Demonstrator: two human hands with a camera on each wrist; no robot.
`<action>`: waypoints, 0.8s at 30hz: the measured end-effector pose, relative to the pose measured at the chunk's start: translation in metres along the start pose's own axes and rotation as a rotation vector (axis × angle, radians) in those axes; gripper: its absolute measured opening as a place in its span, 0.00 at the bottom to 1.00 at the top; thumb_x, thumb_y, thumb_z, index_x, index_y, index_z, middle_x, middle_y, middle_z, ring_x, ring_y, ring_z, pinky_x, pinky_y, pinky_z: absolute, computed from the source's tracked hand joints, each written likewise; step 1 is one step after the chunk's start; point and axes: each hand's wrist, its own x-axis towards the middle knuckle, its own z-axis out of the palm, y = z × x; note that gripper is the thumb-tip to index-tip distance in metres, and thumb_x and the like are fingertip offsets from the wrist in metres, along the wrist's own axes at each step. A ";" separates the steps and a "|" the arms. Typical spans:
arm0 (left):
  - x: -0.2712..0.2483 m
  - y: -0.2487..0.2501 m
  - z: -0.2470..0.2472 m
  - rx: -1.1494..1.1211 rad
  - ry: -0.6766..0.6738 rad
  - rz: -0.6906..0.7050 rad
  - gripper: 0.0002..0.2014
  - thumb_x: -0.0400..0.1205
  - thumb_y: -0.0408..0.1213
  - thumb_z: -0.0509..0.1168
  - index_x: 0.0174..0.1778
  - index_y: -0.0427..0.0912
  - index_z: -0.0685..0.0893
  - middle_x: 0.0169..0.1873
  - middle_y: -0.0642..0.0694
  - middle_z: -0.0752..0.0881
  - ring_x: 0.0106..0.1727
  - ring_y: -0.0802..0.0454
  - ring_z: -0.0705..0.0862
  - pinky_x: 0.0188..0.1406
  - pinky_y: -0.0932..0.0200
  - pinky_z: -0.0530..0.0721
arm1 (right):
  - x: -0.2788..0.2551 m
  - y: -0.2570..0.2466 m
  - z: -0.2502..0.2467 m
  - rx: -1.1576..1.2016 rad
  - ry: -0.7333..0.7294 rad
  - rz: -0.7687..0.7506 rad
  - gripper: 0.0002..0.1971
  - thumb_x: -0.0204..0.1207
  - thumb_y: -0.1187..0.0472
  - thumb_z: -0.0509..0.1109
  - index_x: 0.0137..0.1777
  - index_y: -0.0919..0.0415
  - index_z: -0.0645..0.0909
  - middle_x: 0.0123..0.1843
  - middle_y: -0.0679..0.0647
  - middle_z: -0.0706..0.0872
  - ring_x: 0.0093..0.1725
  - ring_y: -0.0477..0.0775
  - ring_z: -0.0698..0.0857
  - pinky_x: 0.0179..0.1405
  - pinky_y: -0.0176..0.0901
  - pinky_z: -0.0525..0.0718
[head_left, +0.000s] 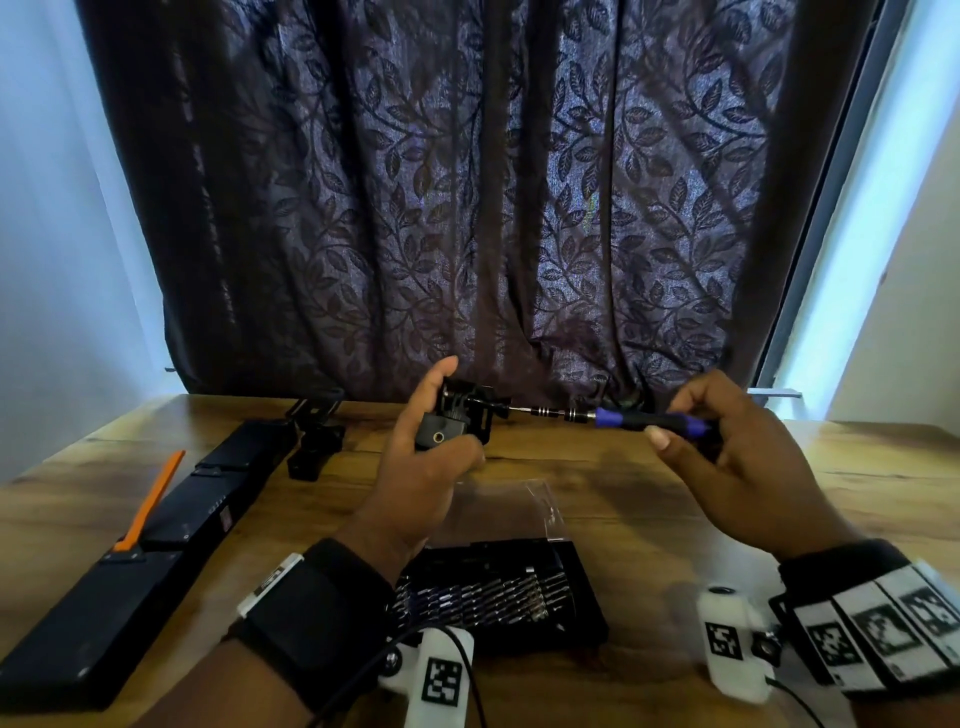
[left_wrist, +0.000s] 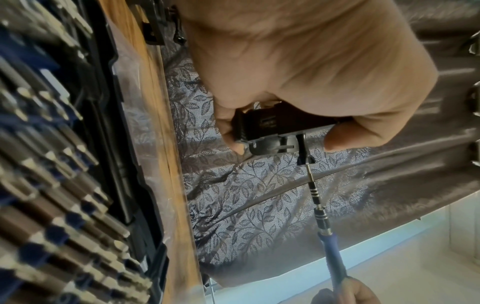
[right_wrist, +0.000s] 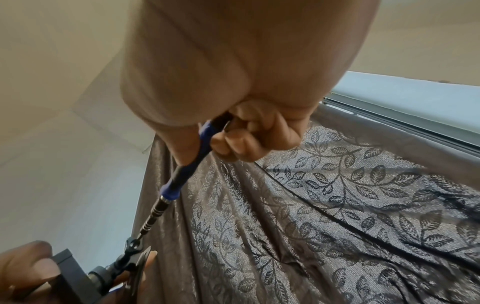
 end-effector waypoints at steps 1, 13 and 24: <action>0.000 0.000 0.000 -0.002 -0.004 0.000 0.43 0.67 0.27 0.66 0.82 0.56 0.76 0.39 0.42 0.72 0.42 0.45 0.69 0.49 0.43 0.76 | 0.000 0.001 0.000 -0.021 -0.002 -0.003 0.13 0.80 0.44 0.70 0.41 0.51 0.75 0.27 0.51 0.78 0.23 0.48 0.75 0.23 0.29 0.66; 0.001 0.002 -0.002 -0.007 -0.046 0.072 0.43 0.68 0.27 0.65 0.85 0.51 0.72 0.43 0.41 0.73 0.43 0.46 0.69 0.37 0.61 0.78 | 0.000 -0.002 0.001 0.036 -0.044 0.001 0.09 0.79 0.48 0.70 0.43 0.48 0.75 0.29 0.59 0.78 0.22 0.51 0.71 0.23 0.39 0.67; -0.001 0.005 -0.002 0.014 -0.056 0.082 0.43 0.69 0.28 0.65 0.84 0.54 0.73 0.43 0.41 0.73 0.42 0.47 0.70 0.40 0.60 0.78 | 0.000 -0.005 0.000 0.048 -0.031 -0.010 0.08 0.77 0.51 0.73 0.45 0.50 0.75 0.32 0.51 0.79 0.23 0.47 0.71 0.23 0.31 0.65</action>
